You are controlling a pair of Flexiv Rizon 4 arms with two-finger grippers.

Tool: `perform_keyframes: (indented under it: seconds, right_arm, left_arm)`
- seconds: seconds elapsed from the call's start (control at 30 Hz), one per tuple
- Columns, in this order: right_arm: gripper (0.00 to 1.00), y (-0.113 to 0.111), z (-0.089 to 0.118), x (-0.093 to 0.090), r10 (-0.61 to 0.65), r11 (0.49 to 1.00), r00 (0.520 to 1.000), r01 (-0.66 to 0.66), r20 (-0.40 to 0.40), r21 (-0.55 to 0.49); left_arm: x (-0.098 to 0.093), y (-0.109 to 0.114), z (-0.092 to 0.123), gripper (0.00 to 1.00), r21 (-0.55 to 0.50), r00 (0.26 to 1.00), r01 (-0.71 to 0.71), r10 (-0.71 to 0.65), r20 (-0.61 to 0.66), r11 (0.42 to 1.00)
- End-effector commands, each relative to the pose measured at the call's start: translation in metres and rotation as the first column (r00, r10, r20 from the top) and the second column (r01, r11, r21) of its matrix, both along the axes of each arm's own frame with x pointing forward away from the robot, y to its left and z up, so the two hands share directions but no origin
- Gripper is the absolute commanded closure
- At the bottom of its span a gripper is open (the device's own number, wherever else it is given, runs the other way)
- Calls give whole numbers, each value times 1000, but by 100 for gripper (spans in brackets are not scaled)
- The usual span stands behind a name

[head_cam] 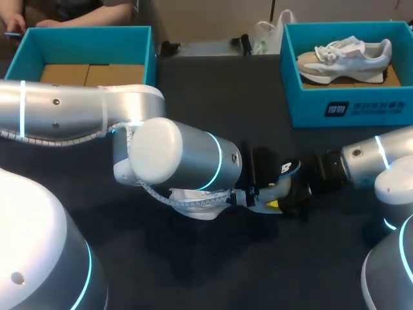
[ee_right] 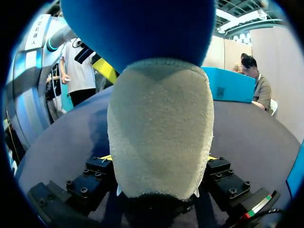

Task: Take the shoe out of the shoebox, open the shoe tongue, remove and reinsert the insole, then place the shoe into the shoebox

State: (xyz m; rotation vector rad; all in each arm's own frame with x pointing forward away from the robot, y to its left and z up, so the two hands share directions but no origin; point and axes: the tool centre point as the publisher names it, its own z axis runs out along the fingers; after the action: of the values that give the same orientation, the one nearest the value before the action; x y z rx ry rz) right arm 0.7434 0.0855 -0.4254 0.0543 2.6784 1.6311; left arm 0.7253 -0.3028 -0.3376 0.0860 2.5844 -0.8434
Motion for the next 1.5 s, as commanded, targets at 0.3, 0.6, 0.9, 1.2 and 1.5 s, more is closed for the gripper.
perform_keyframes:
  seconds: [0.3, 0.6, 0.9, 1.2, 1.5]
  right_arm:
    - [100, 2, -7, 1, -2, 1000, 1000, 2, 1, -1]
    - [100, 2, -7, 1, -2, 1000, 1000, 2, 1, -1]
    - [100, 2, -7, 1, -2, 1000, 1000, 2, 1, -1]
    - [100, 2, -7, 1, -2, 1000, 1000, 2, 1, -1]
    - [100, 2, -7, 1, -2, 1000, 1000, 2, 1, -1]
  left_arm:
    - [0, 6, 37, 100, -16, 999, 47, -46, 23, 999]
    - [1, -6, 84, 100, -29, 983, 145, -148, -105, 989]
    - [3, -11, 105, 100, -19, 943, 210, -207, -261, 978]
    - [4, -23, 142, 100, -67, 843, 346, -341, -416, 936]
    - [8, -26, 196, 100, -148, 847, 314, -347, -403, 938]
